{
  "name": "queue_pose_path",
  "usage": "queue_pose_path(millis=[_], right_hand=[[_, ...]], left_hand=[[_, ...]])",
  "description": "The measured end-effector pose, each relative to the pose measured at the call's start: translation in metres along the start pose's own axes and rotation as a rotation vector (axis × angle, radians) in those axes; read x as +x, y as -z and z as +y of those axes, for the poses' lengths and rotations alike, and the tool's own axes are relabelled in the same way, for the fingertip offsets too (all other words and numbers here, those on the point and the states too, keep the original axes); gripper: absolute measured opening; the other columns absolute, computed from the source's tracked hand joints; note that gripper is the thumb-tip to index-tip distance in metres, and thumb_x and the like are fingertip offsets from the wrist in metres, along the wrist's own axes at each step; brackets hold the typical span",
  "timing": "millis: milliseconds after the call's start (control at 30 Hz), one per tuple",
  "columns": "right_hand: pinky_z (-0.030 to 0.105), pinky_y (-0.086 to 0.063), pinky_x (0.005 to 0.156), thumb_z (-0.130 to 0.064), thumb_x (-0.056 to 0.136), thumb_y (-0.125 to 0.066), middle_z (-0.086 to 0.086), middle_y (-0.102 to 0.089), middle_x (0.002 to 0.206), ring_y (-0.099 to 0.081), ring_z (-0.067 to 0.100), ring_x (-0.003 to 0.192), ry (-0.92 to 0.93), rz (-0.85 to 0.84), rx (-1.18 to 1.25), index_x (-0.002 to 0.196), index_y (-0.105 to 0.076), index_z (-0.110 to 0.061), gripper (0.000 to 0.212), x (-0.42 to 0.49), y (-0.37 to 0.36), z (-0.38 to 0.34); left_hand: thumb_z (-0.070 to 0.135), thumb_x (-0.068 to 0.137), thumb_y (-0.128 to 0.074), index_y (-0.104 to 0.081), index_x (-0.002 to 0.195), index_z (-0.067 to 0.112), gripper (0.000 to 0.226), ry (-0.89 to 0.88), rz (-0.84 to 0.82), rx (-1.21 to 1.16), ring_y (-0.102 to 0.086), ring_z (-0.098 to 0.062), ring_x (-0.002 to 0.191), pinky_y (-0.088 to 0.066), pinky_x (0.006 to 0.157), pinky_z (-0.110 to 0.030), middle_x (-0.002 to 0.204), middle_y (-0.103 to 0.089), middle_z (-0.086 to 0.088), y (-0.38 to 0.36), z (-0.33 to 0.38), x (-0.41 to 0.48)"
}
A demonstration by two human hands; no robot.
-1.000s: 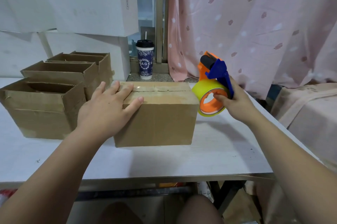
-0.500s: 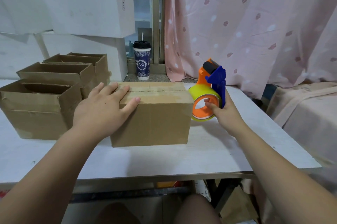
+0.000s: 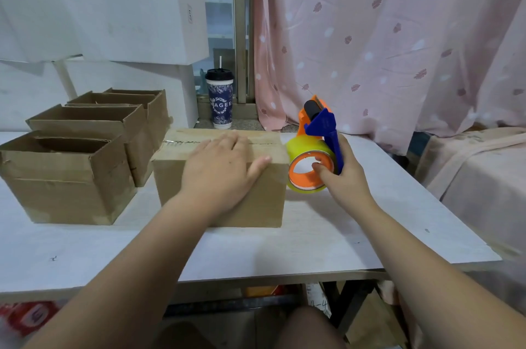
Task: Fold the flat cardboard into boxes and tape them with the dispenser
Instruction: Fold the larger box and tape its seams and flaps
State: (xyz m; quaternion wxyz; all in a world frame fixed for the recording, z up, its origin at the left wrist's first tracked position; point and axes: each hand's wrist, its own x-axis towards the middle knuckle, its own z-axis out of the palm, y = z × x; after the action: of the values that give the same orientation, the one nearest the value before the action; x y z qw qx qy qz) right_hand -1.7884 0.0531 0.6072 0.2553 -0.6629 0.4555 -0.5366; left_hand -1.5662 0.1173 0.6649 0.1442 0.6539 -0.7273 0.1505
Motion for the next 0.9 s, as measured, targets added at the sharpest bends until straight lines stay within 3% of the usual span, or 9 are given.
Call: queue_pose_path(millis=[67,167,267,367,433,533,733,900], right_hand=[[-0.002,-0.040,0.069,-0.012,0.080,-0.068,-0.008,-0.054,0.129,-0.053,0.006,0.112,0.023,0.001,-0.021,0.139,-0.041,-0.028,0.067,0.000,0.003,-0.005],[-0.002,-0.039,0.068,-0.019,0.073,-0.069,-0.009,-0.055,0.122,-0.054,0.008,0.105,0.071,-0.029,-0.088,0.126,-0.044,-0.028,0.060,0.005,0.006,-0.015],[0.000,-0.038,0.063,-0.011,0.077,-0.071,-0.007,-0.056,0.111,-0.054,-0.001,0.090,0.079,-0.069,-0.139,0.118,-0.038,-0.034,0.056,0.012,0.006,-0.020],[0.001,-0.040,0.063,-0.013,0.079,-0.071,-0.006,-0.057,0.112,-0.056,0.005,0.094,0.079,-0.088,-0.135,0.121,-0.037,-0.038,0.060,0.014,0.008,-0.020],[0.002,-0.041,0.065,-0.022,0.077,-0.071,-0.013,-0.056,0.113,-0.057,0.003,0.098,0.092,-0.121,-0.138,0.130,-0.031,-0.048,0.071,0.013,0.012,-0.022],[-0.001,-0.038,0.070,-0.034,0.076,-0.067,-0.033,-0.048,0.119,-0.050,-0.017,0.100,0.133,-0.148,-0.177,0.132,-0.018,-0.068,0.082,0.011,0.017,-0.029],[-0.003,-0.036,0.076,-0.047,0.077,-0.066,-0.021,-0.051,0.127,-0.044,-0.022,0.106,0.129,-0.160,-0.149,0.141,-0.016,-0.058,0.082,0.011,0.015,-0.022],[-0.004,-0.036,0.073,-0.037,0.081,-0.071,-0.032,-0.048,0.117,-0.045,-0.026,0.101,0.139,-0.164,-0.116,0.137,-0.017,-0.058,0.081,0.014,0.014,-0.019]], left_hand=[[0.073,0.078,-0.004,-0.046,0.134,0.018,0.089,0.019,0.016,0.054,-0.042,-0.019,0.129,-0.033,0.101,-0.036,0.141,-0.046,0.000,0.000,0.002,0.000],[0.083,0.066,0.002,-0.051,0.123,0.023,0.098,0.054,0.004,0.049,-0.053,-0.024,0.112,-0.039,0.086,-0.039,0.123,-0.057,-0.002,0.004,0.007,0.004],[0.088,0.055,0.009,-0.049,0.128,0.032,0.108,0.085,-0.044,0.059,-0.048,-0.028,0.117,-0.034,0.095,-0.047,0.125,-0.054,-0.007,0.005,0.017,0.008],[0.089,0.061,0.000,-0.050,0.130,0.032,0.102,0.130,-0.029,0.050,-0.041,-0.026,0.128,-0.028,0.102,-0.049,0.133,-0.051,-0.006,0.001,0.022,0.007],[0.086,0.066,-0.002,-0.048,0.134,0.031,0.098,0.117,0.009,0.039,-0.033,-0.019,0.136,-0.026,0.105,-0.044,0.143,-0.045,0.001,-0.005,0.022,0.005],[0.083,0.071,-0.006,-0.050,0.132,0.029,0.093,0.104,0.068,0.049,-0.037,-0.011,0.134,-0.028,0.102,-0.036,0.141,-0.048,0.008,-0.010,0.022,0.003],[0.084,0.072,-0.008,-0.053,0.131,0.029,0.092,0.098,0.109,0.039,-0.040,-0.011,0.131,-0.029,0.100,-0.035,0.138,-0.052,0.009,-0.013,0.020,0.004],[0.084,0.072,-0.010,-0.051,0.132,0.029,0.091,0.098,0.115,0.030,-0.038,-0.011,0.133,-0.028,0.100,-0.034,0.140,-0.049,0.009,-0.013,0.021,0.004]])
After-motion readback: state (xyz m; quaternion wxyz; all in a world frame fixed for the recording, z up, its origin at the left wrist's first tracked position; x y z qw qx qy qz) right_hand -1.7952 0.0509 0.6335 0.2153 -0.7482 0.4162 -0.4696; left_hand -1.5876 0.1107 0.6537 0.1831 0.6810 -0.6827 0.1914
